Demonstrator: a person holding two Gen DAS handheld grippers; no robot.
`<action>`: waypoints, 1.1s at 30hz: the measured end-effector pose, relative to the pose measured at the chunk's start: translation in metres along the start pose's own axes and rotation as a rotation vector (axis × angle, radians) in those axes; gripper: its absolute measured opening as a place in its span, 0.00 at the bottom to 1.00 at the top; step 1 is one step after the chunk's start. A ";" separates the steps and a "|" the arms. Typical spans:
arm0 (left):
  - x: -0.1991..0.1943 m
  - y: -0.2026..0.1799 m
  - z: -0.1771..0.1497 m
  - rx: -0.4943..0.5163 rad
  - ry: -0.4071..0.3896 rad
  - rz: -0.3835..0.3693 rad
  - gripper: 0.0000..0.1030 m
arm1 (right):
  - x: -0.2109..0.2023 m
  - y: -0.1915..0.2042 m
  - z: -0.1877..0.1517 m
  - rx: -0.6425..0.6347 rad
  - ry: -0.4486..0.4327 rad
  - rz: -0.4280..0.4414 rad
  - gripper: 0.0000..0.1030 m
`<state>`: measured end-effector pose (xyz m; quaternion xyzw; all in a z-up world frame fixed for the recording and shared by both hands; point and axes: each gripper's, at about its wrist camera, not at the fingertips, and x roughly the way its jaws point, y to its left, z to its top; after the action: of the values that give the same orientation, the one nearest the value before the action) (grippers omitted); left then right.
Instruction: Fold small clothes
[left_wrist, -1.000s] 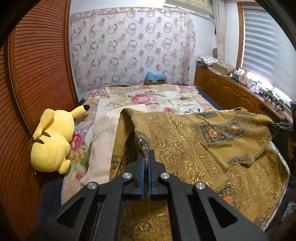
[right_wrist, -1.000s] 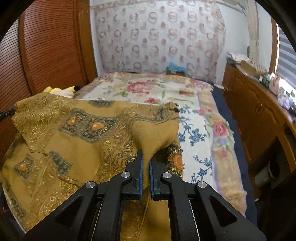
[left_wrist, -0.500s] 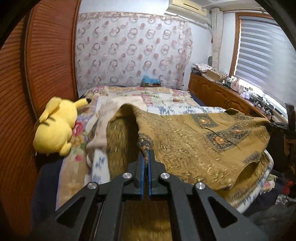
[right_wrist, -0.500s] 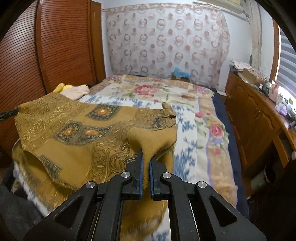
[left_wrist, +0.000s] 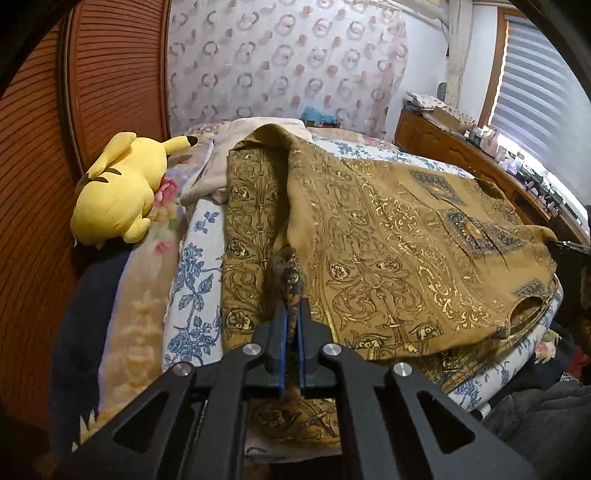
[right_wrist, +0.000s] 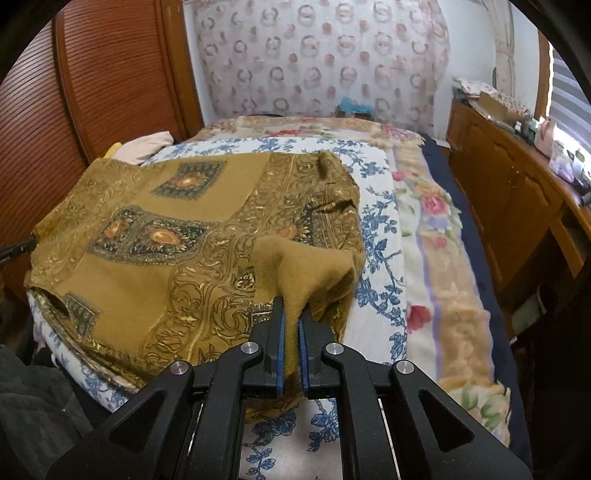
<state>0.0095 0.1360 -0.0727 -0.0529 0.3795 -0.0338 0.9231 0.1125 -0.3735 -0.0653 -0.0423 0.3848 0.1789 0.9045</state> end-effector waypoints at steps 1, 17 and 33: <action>0.000 0.000 -0.001 0.001 0.003 0.001 0.02 | -0.002 -0.001 -0.001 -0.001 -0.001 -0.002 0.08; 0.019 0.002 -0.017 -0.004 0.053 0.003 0.27 | -0.015 -0.004 0.027 -0.002 -0.078 -0.047 0.28; -0.005 0.007 -0.013 -0.057 -0.024 0.035 0.39 | 0.043 0.064 0.009 -0.065 -0.018 0.062 0.49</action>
<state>-0.0031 0.1426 -0.0787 -0.0731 0.3703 -0.0060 0.9260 0.1232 -0.2991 -0.0852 -0.0580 0.3720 0.2197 0.9000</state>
